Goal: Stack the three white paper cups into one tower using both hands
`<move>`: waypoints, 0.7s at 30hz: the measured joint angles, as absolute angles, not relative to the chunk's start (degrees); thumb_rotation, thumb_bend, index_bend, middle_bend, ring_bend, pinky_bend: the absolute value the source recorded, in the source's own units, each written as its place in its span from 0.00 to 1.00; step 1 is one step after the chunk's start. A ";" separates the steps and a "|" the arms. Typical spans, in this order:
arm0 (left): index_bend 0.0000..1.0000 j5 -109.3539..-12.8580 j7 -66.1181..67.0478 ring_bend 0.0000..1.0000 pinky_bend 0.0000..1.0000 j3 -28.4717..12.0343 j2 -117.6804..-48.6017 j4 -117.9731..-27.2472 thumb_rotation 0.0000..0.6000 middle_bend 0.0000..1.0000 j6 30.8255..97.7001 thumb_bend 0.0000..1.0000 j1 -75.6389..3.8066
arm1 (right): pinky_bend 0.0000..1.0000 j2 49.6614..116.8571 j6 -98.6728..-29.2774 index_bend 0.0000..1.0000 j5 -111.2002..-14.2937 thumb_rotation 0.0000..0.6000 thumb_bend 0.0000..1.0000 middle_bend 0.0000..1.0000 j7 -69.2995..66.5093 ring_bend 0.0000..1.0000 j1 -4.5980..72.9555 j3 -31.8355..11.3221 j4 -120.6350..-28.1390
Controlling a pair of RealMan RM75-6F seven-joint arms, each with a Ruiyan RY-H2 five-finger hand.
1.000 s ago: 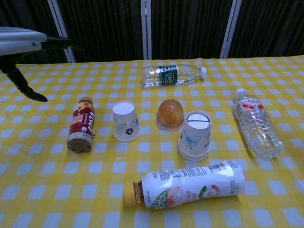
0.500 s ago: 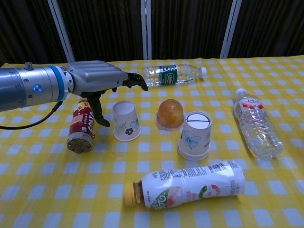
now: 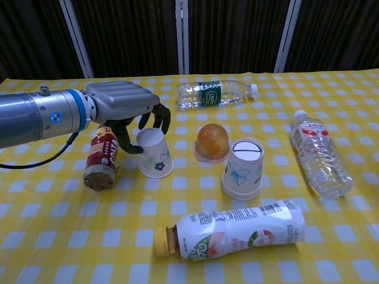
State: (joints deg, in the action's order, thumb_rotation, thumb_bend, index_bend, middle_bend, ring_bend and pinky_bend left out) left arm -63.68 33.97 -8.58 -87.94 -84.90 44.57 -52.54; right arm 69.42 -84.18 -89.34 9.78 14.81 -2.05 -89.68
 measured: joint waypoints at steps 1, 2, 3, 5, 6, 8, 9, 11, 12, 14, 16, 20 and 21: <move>0.43 -63.57 34.09 0.46 0.54 -8.45 -87.87 -84.98 1.00 0.44 44.77 0.33 -52.62 | 0.00 69.40 -84.14 0.00 -89.50 1.00 0.00 0.00 9.92 0.00 14.76 -2.07 -89.81; 0.44 -63.52 34.21 0.47 0.55 -8.40 -87.79 -85.08 1.00 0.45 44.98 0.33 -52.67 | 0.00 69.40 -84.14 0.00 -89.62 1.00 0.00 0.00 10.02 0.00 14.72 -2.07 -89.88; 0.44 -63.51 34.33 0.47 0.55 -8.38 -87.65 -85.24 1.00 0.45 45.21 0.33 -52.71 | 0.00 69.39 -84.15 0.00 -89.75 1.00 0.00 0.00 10.13 0.00 14.66 -2.07 -89.98; 0.46 -63.43 34.53 0.47 0.55 -8.39 -87.16 -85.95 1.00 0.45 45.81 0.33 -52.79 | 0.00 69.37 -84.12 0.00 -89.91 1.00 0.00 0.00 10.26 0.00 14.54 -2.13 -90.13; 0.46 -63.38 34.56 0.47 0.56 -8.42 -86.90 -86.35 1.00 0.45 46.03 0.33 -52.83 | 0.00 69.36 -84.09 0.00 -89.93 1.00 0.00 0.00 10.30 0.00 14.50 -2.17 -90.17; 0.46 -63.32 34.46 0.47 0.55 -8.59 -86.26 -87.38 1.00 0.45 46.52 0.33 -52.88 | 0.00 69.33 -84.02 0.00 -89.96 1.00 0.00 0.00 10.34 0.00 14.44 -2.22 -90.24; 0.46 -63.36 34.32 0.47 0.55 -8.72 -85.97 -87.88 1.00 0.45 46.78 0.33 -52.89 | 0.00 69.31 -84.00 0.00 -89.98 1.00 0.00 0.00 10.37 0.00 14.41 -2.26 -90.28; 0.47 -63.84 33.88 0.47 0.55 -9.30 -84.97 -89.52 1.00 0.45 47.67 0.33 -52.88 | 0.00 69.26 -83.96 0.00 -89.98 1.00 0.00 0.00 10.37 0.00 14.35 -2.39 -90.34; 0.47 -64.12 33.74 0.47 0.55 -9.56 -84.36 -90.48 1.00 0.45 48.09 0.33 -52.88 | 0.00 69.23 -83.93 0.00 -89.97 1.00 0.00 0.00 10.31 0.00 14.31 -2.45 -90.37; 0.47 -64.55 33.47 0.47 0.55 -10.29 -82.88 -93.02 1.00 0.45 48.99 0.33 -52.94 | 0.00 69.16 -83.93 0.00 -89.98 1.00 0.00 0.00 10.25 0.00 14.25 -2.60 -90.39; 0.47 -64.39 33.04 0.47 0.55 -11.33 -81.59 -95.78 1.00 0.46 49.51 0.33 -53.21 | 0.00 69.05 -84.04 0.00 -89.98 1.00 0.00 0.00 10.20 0.00 14.17 -2.85 -90.50; 0.47 -63.92 32.99 0.47 0.55 -14.49 -80.10 -100.78 1.00 0.46 50.34 0.33 -55.11 | 0.00 68.87 -84.15 0.00 -89.81 1.00 0.00 0.00 9.92 0.00 14.04 -3.29 -90.55; 0.47 -63.64 33.30 0.47 0.56 -15.12 -79.98 -101.53 1.00 0.46 50.45 0.33 -55.81 | 0.00 68.85 -84.12 0.00 -89.76 1.00 0.00 0.00 9.85 0.00 14.01 -3.35 -90.52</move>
State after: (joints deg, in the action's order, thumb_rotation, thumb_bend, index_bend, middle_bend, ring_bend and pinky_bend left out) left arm -63.64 33.30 -15.12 -79.98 -101.53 50.45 -55.81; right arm 68.85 -84.12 -89.76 9.85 14.01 -3.35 -90.52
